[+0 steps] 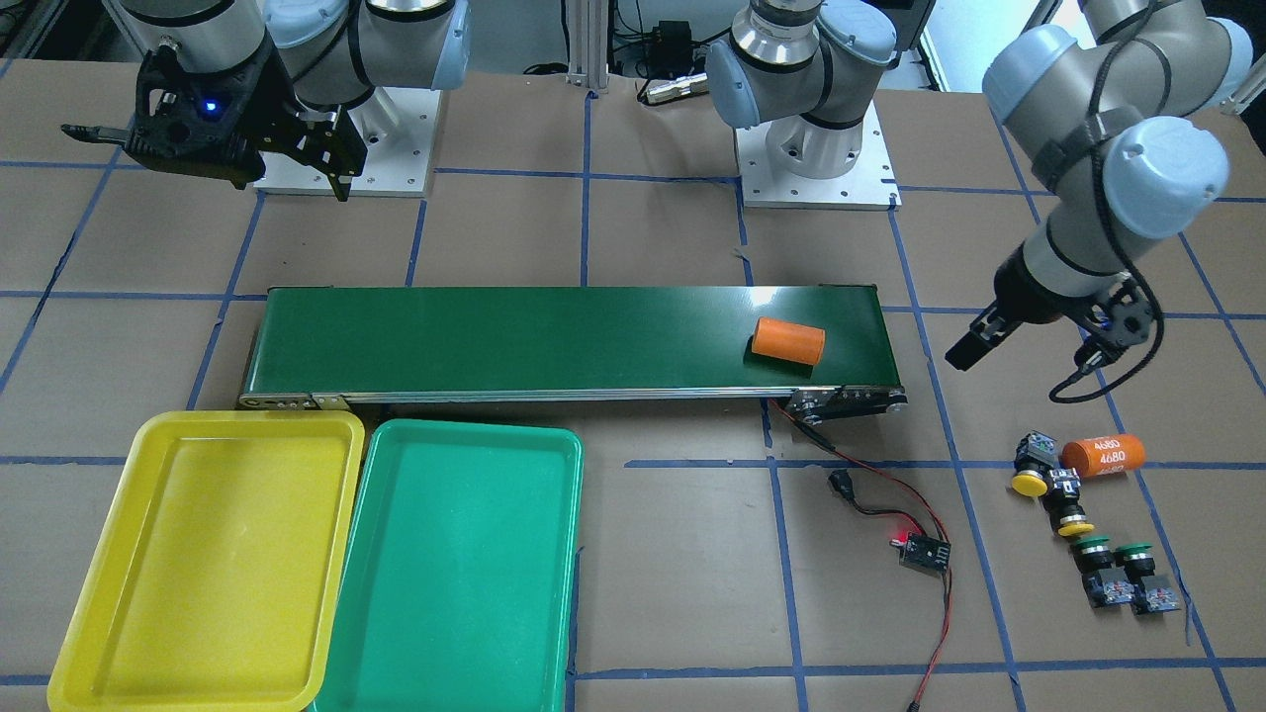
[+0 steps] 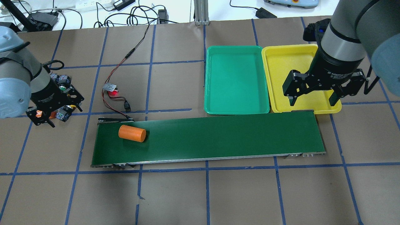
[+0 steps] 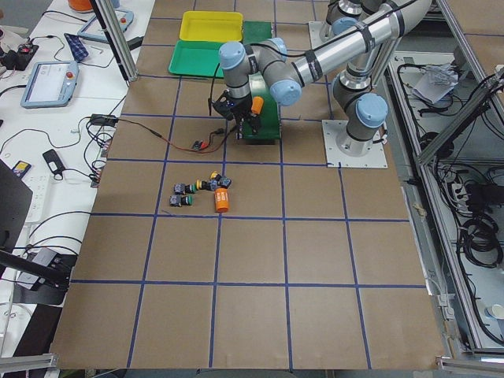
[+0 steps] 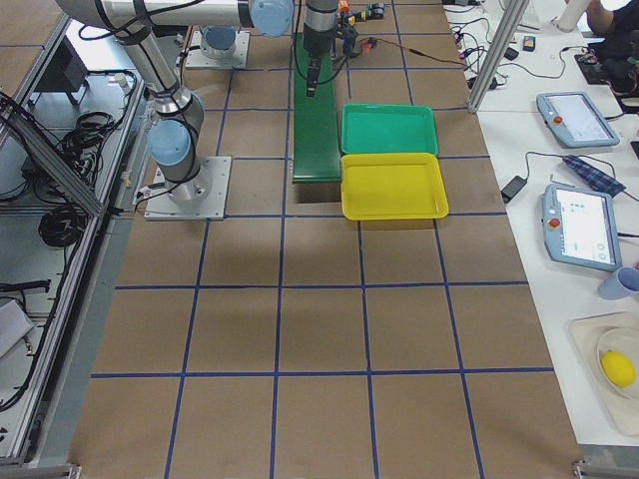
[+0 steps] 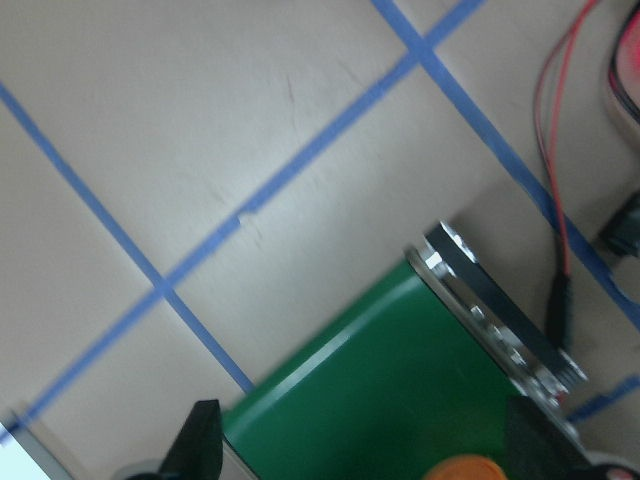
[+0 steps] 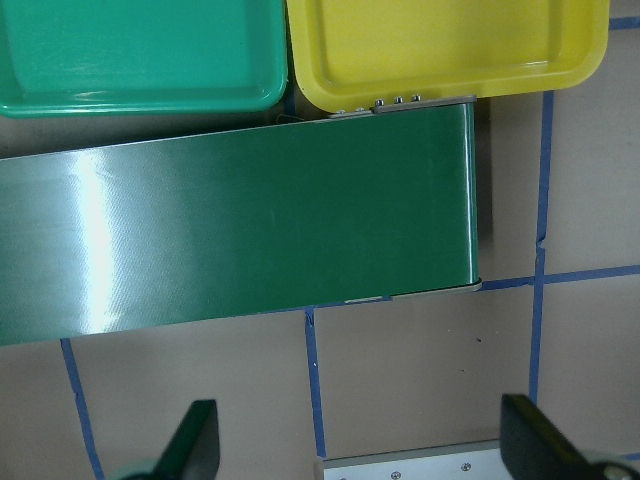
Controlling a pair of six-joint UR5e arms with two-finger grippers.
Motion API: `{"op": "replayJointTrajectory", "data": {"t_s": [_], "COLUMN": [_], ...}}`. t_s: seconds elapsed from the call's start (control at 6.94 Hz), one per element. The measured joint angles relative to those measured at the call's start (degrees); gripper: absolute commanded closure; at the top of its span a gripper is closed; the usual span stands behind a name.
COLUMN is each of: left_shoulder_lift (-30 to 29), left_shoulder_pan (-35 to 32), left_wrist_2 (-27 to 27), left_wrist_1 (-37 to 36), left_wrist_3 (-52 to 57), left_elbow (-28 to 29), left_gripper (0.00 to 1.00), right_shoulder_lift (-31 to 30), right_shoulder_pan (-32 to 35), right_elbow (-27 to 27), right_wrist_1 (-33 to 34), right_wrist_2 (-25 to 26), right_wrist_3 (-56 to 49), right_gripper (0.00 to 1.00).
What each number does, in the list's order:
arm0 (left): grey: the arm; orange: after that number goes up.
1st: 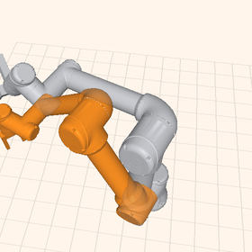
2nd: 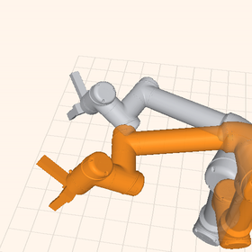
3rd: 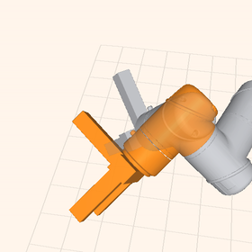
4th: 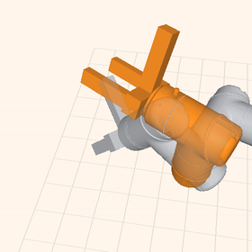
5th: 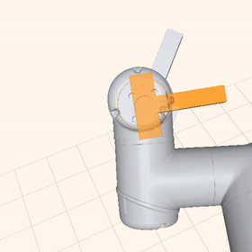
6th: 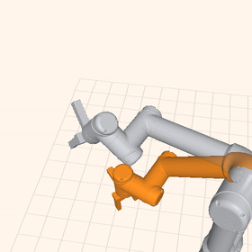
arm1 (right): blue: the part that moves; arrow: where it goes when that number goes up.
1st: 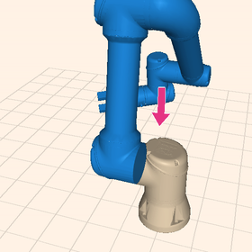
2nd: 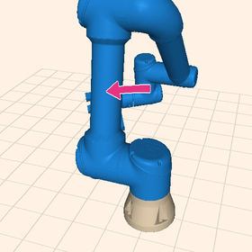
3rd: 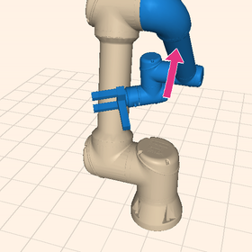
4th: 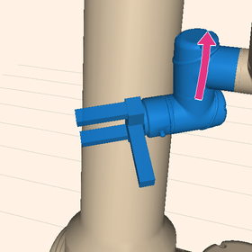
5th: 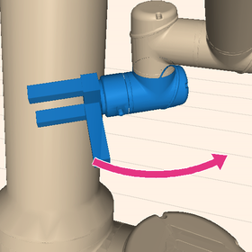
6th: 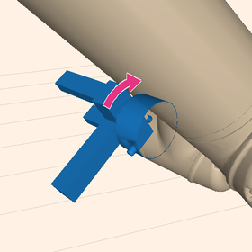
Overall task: Sort buttons by color to trays
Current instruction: 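Move the left gripper back to the pile and grasp a yellow-capped button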
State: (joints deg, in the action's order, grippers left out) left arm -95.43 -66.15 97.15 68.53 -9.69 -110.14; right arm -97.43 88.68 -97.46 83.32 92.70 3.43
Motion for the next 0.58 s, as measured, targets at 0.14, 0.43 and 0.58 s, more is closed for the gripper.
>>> {"op": "replayJointTrajectory", "data": {"t_s": [0.14,0.43,0.58], "left_shoulder_lift": [-2.6,-7.5,-9.8], "left_shoulder_pan": [2.7,5.1,5.4], "left_wrist_2": [0.0,-0.1,-0.2], "left_wrist_1": [-5.5,-12.5,-15.5], "left_wrist_3": [14.4,35.2,46.5], "left_elbow": [-0.5,-1.1,-1.2], "left_gripper": [0.0,0.0,0.02], "right_shoulder_lift": [0.0,0.0,0.0], "right_shoulder_pan": [0.0,0.0,0.0], "right_elbow": [0.0,0.0,0.0], "right_wrist_1": [0.0,0.0,-0.2], "right_wrist_2": [0.0,0.0,0.0], "right_wrist_3": [0.0,0.0,0.0], "right_gripper": [0.0,0.0,0.0]}}
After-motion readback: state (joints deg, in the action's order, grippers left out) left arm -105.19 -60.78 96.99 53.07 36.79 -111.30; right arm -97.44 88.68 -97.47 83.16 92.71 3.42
